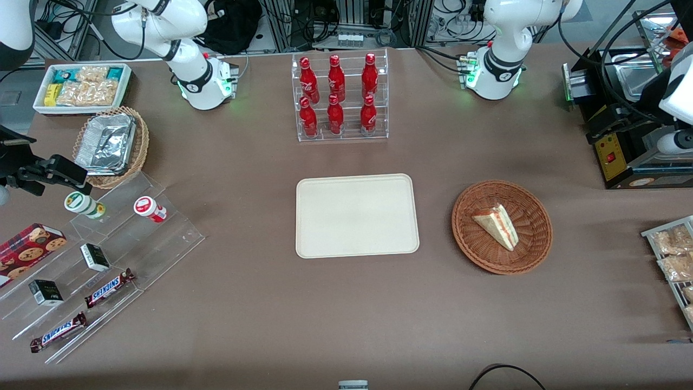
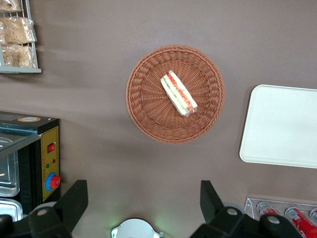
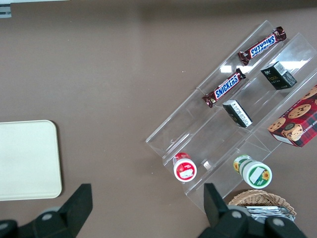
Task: Place sandwich from basket to tray
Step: 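Move the left gripper over the wrapped sandwich in the wicker basket, then lower the left gripper and grasp the sandwich by its wrapper edge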
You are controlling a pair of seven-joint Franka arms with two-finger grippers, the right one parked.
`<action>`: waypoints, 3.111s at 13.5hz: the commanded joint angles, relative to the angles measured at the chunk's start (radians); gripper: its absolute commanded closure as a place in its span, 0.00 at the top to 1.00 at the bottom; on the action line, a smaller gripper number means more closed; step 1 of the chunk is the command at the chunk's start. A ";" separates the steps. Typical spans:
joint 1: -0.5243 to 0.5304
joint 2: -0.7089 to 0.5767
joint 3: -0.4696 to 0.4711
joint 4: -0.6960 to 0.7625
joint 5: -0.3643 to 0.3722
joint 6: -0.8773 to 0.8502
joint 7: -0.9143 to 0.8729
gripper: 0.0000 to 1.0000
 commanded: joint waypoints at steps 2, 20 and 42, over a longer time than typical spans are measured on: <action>0.011 0.003 -0.012 -0.005 0.015 -0.023 0.017 1.00; 0.011 0.016 -0.119 -0.792 0.016 0.914 -0.739 1.00; 0.011 0.187 -0.130 -0.768 0.050 1.060 -0.785 0.07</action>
